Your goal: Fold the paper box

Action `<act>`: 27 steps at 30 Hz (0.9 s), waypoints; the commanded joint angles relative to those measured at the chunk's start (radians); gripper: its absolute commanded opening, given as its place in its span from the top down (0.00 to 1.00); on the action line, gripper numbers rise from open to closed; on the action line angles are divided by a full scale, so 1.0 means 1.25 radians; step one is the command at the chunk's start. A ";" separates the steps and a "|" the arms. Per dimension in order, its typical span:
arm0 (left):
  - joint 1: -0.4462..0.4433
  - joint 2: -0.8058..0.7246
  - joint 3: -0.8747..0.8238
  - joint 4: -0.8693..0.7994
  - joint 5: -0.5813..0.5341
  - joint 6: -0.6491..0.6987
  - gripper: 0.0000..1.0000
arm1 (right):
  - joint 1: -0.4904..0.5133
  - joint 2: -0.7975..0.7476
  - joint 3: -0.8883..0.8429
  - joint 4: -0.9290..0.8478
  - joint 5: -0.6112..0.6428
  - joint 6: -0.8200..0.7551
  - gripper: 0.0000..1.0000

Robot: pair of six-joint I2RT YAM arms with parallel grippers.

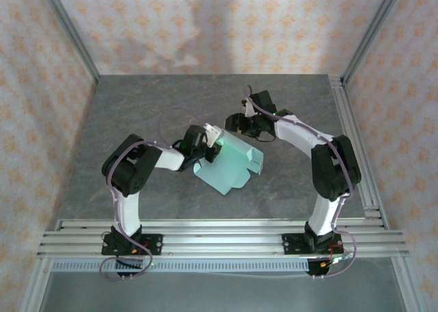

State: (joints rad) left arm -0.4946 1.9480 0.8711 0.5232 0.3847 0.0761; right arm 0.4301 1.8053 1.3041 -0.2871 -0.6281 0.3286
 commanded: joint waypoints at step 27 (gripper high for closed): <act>0.020 -0.050 -0.025 0.033 -0.027 -0.064 0.62 | -0.003 0.042 -0.014 -0.125 0.052 -0.105 0.47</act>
State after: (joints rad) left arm -0.4816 1.9453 0.8558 0.5499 0.3836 0.0010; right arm 0.4282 1.8160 1.2884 -0.3531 -0.6315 0.2230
